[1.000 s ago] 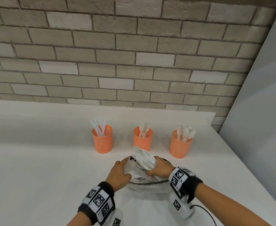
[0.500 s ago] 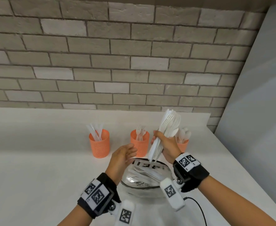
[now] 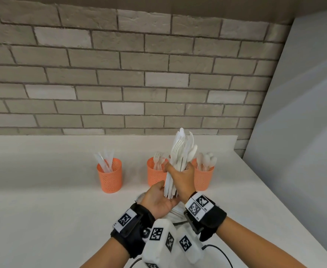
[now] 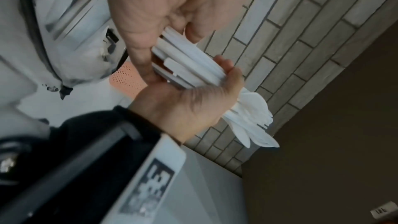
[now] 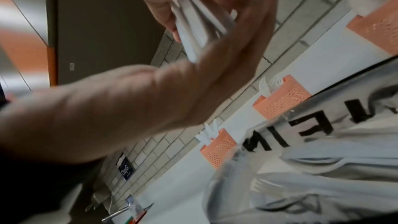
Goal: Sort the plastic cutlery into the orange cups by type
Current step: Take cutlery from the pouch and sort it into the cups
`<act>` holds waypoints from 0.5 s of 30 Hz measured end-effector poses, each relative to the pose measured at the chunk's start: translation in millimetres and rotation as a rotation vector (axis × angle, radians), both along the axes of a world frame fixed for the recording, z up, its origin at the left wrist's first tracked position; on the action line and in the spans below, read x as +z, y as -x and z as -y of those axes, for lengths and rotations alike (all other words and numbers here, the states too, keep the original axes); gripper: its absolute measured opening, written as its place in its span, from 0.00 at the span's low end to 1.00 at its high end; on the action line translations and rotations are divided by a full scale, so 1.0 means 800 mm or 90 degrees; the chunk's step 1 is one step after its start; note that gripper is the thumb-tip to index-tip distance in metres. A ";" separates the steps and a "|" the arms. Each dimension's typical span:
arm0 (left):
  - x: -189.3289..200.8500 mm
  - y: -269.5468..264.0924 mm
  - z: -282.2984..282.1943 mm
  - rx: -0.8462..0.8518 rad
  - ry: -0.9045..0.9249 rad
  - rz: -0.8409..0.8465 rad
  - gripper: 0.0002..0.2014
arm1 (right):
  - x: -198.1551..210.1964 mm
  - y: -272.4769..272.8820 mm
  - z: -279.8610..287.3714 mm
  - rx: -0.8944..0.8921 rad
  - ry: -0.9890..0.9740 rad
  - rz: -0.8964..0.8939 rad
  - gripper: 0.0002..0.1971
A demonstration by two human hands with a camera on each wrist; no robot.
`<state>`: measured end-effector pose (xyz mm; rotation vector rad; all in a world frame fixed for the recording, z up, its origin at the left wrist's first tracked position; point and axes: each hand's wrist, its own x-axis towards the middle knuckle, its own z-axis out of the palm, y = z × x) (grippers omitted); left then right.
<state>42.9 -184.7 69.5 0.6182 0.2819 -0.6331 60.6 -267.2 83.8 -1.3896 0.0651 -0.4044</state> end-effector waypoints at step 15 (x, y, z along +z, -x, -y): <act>-0.002 -0.011 -0.004 -0.042 -0.008 -0.005 0.23 | -0.028 -0.008 -0.016 0.009 -0.020 -0.013 0.05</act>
